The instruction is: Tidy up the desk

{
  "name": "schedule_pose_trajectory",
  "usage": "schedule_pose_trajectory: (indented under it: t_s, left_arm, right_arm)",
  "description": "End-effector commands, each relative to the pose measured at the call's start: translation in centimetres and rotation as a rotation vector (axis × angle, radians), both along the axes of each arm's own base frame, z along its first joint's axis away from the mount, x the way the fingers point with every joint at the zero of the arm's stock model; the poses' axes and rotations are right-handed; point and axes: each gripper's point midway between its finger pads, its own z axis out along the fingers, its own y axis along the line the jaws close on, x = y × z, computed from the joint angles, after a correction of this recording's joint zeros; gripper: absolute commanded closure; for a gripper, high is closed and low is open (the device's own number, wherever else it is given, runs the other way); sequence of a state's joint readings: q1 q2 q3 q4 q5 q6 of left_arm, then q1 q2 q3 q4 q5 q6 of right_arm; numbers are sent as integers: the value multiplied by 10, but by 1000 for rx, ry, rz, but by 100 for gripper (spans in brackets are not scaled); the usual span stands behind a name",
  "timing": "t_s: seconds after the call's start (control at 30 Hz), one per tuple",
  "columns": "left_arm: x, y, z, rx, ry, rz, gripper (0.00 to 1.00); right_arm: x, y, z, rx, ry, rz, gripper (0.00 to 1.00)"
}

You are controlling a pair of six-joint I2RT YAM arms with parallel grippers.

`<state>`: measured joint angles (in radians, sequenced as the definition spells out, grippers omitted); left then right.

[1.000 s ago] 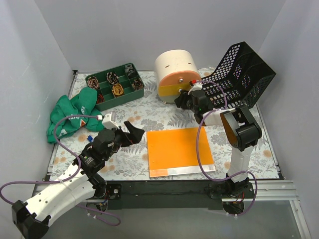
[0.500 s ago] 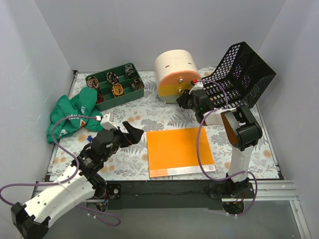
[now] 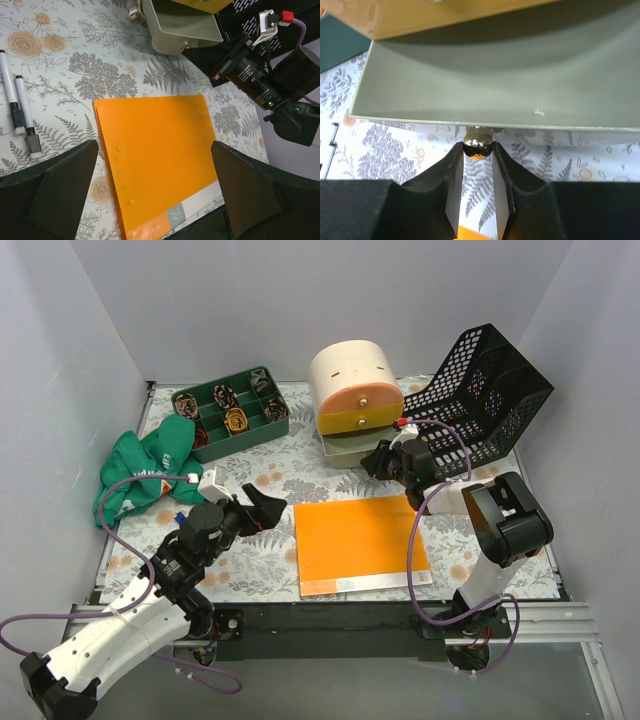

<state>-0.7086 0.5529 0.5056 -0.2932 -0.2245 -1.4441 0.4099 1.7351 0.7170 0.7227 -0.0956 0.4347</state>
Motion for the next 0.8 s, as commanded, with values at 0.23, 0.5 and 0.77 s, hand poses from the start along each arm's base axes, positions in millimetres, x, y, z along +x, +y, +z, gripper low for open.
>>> schedule_pose_trajectory:
  t_s: [0.23, 0.5, 0.77]
  left_arm:
    - [0, 3, 6, -15, -1, 14, 2]
    - [8, -3, -9, 10, 55, 31, 2]
    - [22, 2, -41, 119, 144, 101, 2]
  right_arm:
    - [-30, -3, 17, 17, -13, 61, 71]
    - [-31, -1, 27, -29, -61, 110, 34]
    - [-59, -6, 57, -197, -185, 308, 2]
